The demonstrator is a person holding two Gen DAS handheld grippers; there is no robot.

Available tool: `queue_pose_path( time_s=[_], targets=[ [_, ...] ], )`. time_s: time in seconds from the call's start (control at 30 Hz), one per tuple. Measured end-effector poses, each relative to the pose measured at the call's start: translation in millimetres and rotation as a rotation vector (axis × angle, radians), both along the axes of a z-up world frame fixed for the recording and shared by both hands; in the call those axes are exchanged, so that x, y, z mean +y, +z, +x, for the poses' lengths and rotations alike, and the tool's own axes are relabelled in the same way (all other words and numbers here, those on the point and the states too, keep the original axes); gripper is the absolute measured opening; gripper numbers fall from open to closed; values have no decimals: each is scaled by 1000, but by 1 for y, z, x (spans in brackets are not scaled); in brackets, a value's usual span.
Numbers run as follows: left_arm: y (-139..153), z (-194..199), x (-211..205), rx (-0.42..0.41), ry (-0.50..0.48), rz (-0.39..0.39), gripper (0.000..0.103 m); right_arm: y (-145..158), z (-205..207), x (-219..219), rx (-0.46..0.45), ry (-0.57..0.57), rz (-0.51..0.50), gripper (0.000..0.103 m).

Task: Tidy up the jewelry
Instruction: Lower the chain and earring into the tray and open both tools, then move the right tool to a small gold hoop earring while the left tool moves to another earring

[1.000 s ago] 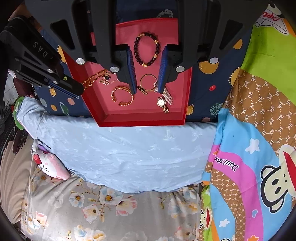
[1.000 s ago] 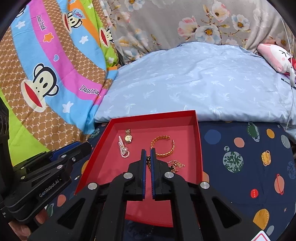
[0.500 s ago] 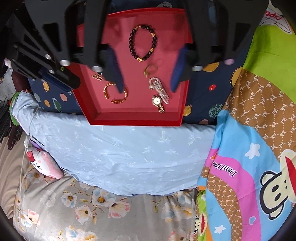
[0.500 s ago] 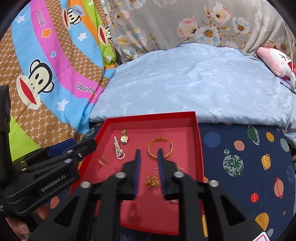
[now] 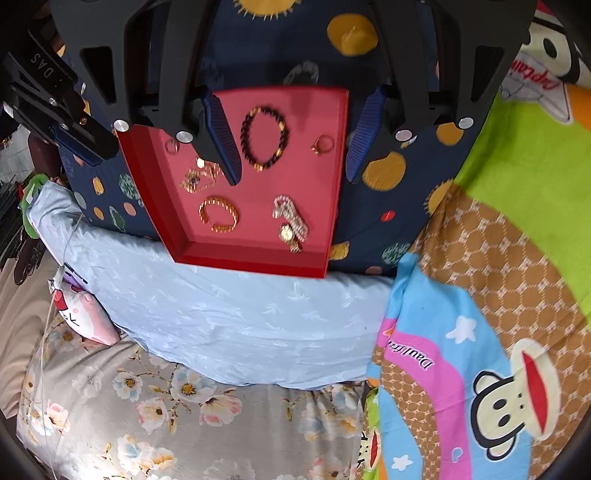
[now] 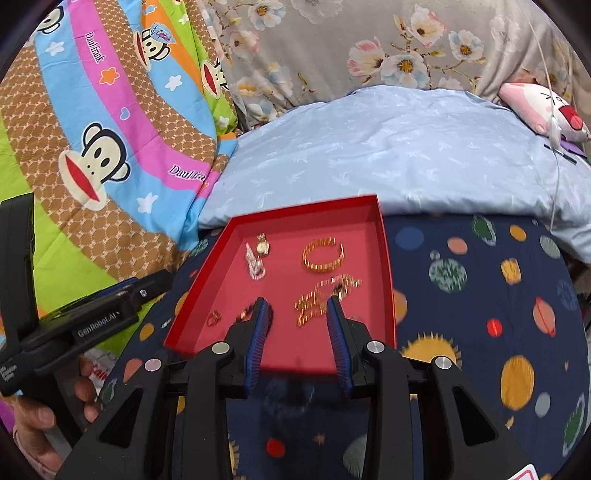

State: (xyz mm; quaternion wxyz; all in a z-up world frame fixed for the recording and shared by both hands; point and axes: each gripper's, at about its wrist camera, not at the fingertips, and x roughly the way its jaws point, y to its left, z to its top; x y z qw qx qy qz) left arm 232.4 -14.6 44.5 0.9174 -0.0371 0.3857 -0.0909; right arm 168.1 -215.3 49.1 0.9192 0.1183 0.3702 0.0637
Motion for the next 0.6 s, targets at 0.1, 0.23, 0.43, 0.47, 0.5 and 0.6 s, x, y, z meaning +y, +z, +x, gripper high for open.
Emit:
queue_pose_path(
  time_s=[0.1,0.23,0.43,0.47,0.5,0.6],
  targets=[
    [-7,-24,9,15,6,2,57,-10,-28,6,24,7,-10,33],
    [-19,-51,19,54,11,-7,57,-25,-57,13,62,17,0,33],
    [-36,-85,28,97,17,1,57,-45,-92,29,112,39,-6,33],
    [-40,-91,29,103,17,3,57,-49,-97,34,121,46,-13,33],
    [-42,-95,30,110,17,4,57,-52,-99,37,127,50,-17,33],
    [-49,-109,32,126,11,14,57,-62,-103,47,148,68,-23,33]
  ],
)
